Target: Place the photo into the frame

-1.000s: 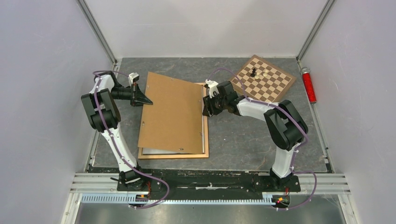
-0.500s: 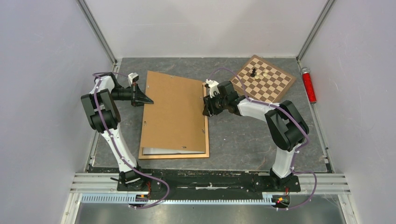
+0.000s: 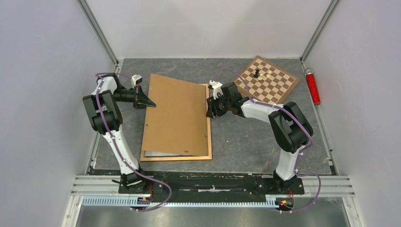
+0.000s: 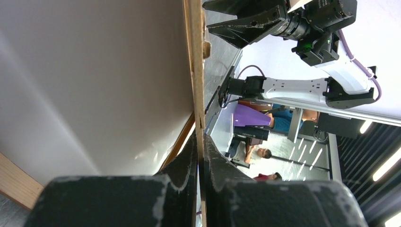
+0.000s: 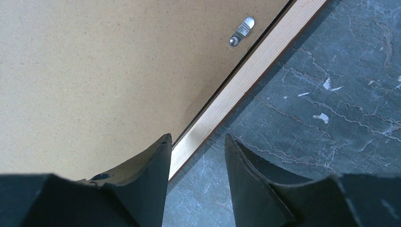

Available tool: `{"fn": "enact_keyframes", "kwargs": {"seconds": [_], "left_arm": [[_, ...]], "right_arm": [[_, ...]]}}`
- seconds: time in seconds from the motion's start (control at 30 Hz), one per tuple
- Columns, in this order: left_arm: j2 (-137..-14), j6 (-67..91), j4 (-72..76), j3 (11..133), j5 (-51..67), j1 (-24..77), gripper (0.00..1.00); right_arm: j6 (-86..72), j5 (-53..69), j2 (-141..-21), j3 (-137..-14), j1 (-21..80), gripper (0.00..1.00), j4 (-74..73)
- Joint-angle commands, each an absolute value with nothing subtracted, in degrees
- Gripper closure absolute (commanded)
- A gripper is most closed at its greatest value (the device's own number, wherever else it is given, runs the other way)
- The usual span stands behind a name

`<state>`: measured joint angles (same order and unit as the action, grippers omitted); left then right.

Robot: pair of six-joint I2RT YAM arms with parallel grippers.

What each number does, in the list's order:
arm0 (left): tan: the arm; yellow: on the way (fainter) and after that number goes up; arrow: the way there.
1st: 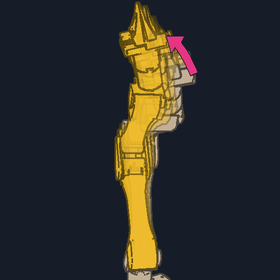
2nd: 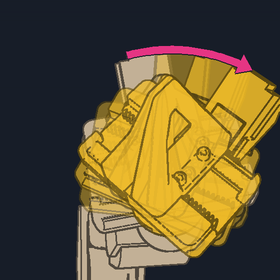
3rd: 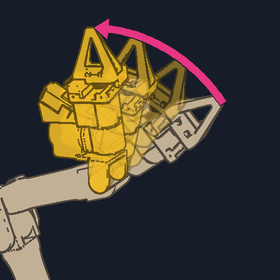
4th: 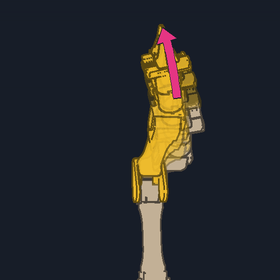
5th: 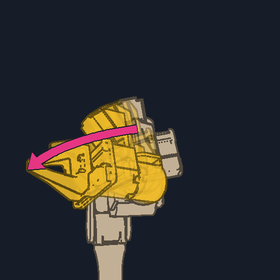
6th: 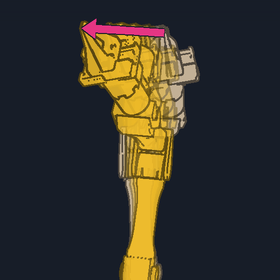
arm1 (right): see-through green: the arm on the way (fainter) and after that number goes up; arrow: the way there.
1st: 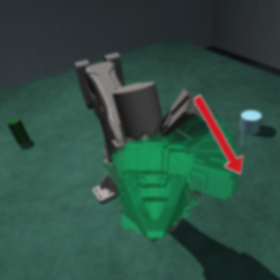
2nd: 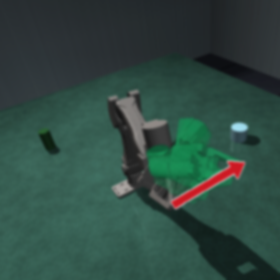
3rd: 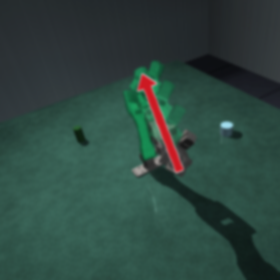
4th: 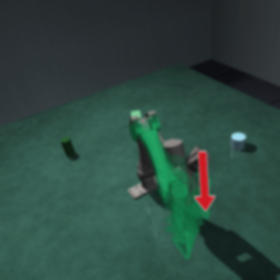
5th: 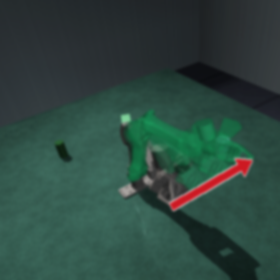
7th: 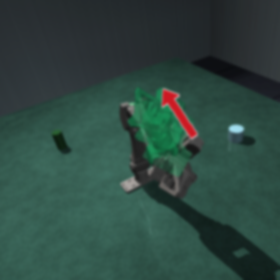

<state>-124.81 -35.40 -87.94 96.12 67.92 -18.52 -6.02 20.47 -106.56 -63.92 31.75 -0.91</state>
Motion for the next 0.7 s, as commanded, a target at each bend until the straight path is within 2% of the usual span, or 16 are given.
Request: {"fn": "enact_keyframes", "kwargs": {"seconds": [0.0, 0.67], "left_arm": [[-122.61, -35.82, -94.46, 96.34, 71.27, -17.74, 0.98], [-125.41, -37.23, -94.34, 94.31, 72.25, -17.58, 0.98]], "right_arm": [[-5.98, 19.46, -104.52, -63.65, 31.63, 0.52, 0.63], [-6.09, 18.97, -104.52, -63.48, 31.64, 0.52, 0.62]]}}
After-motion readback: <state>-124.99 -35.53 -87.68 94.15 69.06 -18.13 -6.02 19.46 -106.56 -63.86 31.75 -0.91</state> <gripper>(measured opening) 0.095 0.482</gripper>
